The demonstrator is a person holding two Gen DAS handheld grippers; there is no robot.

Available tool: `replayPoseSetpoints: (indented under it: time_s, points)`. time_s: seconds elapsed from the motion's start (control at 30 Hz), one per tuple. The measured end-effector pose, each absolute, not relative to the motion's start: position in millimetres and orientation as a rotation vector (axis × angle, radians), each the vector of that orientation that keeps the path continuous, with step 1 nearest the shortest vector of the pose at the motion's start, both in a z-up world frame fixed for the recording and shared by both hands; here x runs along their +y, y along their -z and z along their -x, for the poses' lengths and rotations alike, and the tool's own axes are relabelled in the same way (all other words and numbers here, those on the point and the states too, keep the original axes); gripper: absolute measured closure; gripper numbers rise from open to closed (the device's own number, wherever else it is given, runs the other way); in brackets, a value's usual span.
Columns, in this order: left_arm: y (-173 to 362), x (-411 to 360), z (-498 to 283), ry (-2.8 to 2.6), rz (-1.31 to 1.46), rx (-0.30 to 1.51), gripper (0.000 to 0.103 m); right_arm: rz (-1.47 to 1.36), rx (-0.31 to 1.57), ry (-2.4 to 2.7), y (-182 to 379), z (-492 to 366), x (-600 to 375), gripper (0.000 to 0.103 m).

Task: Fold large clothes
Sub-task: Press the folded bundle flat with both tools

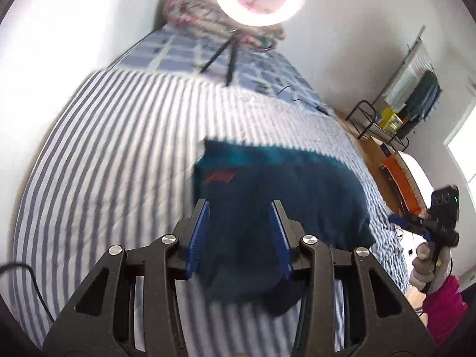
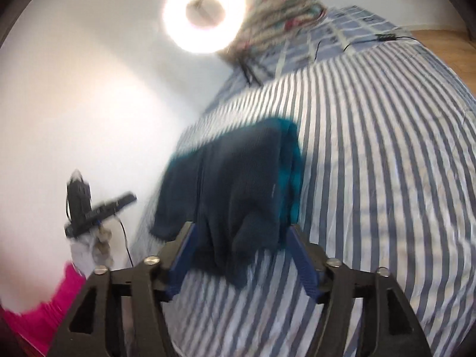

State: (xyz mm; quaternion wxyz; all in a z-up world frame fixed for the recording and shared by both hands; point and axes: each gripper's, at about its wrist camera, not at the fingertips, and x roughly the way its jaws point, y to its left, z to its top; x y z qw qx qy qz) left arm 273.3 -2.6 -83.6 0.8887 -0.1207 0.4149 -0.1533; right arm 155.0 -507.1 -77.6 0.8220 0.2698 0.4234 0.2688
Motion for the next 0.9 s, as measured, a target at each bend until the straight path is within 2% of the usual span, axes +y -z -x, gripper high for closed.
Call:
replayPoseSetpoints:
  time_s: [0.27, 0.47, 0.53, 0.7, 0.77, 0.8, 0.87, 0.9]
  points:
    - [101.2, -62.6, -326.5, 0.331, 0.118, 0.844, 0.062, -0.731, 0.936, -0.598, 113.6, -248.1, -489.3, 0.035]
    - [154.3, -61.6, -352.0, 0.308, 0.106, 0.903, 0.062, -0.884, 1.012, -0.742, 172.1, -288.2, -464.7, 0.035]
    - [170.9, -63.6, -354.0, 0.314, 0.073, 0.92, 0.062, -0.975, 0.997, -0.785, 185.3, -296.2, -462.6, 0.03]
    - [179.4, -67.3, -350.2, 0.317, 0.061, 0.894, 0.061, -1.176, 0.956, -0.786, 212.7, -321.7, -466.7, 0.03]
    - [180.1, -67.4, -351.6, 0.323, 0.057, 0.901, 0.061, -1.178, 0.943, -0.782, 210.2, -328.0, -466.2, 0.033]
    - [180.1, -67.3, -352.2, 0.325, 0.055, 0.904, 0.061, -1.154, 0.942, -0.773, 205.8, -330.6, -465.1, 0.036]
    - [179.9, -66.1, -352.2, 0.325, 0.064, 0.905, 0.061, -1.068, 0.929, -0.747, 188.7, -333.1, -460.9, 0.073]
    - [179.1, -65.7, -351.1, 0.328, 0.068, 0.903, 0.061, -1.026, 0.916, -0.74, 176.8, -334.2, -458.4, 0.075]
